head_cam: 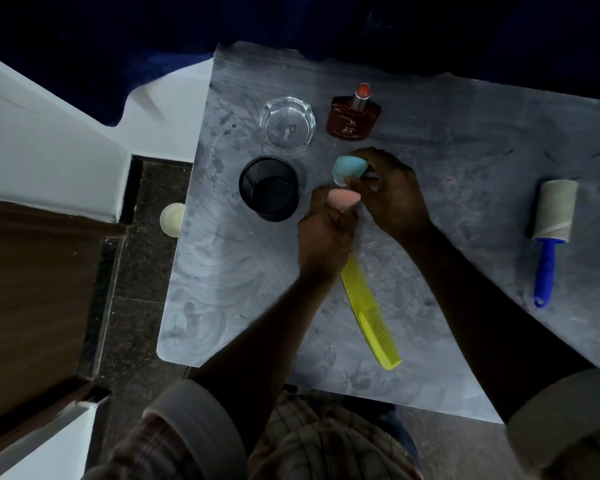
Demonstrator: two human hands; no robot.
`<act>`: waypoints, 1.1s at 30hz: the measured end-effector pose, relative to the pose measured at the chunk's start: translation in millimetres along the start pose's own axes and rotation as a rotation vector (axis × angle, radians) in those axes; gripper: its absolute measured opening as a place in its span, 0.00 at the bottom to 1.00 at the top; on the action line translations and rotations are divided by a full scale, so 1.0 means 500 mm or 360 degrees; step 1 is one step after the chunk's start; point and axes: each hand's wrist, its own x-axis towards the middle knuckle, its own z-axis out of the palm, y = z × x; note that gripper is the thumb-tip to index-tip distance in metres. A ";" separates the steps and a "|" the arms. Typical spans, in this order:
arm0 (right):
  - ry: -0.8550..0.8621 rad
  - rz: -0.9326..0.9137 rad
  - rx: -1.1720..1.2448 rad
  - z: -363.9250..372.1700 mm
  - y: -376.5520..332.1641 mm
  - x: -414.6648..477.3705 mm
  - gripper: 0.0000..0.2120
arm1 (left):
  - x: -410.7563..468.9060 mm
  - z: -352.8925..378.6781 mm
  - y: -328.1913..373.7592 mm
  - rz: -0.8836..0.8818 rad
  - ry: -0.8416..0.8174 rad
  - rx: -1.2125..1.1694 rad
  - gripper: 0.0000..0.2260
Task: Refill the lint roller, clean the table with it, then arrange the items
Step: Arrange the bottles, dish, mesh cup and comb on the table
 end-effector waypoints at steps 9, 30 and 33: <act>-0.0018 -0.0075 -0.0126 0.005 0.003 0.017 0.17 | 0.004 -0.021 0.001 0.0245 0.0080 0.0223 0.12; -0.0021 -0.0067 -0.0229 0.014 0.000 0.021 0.21 | -0.006 -0.028 -0.005 0.0283 0.0077 0.0290 0.17; -0.0050 0.0013 -0.0184 0.012 -0.004 0.019 0.24 | -0.008 -0.026 -0.004 0.0256 0.0086 0.0289 0.20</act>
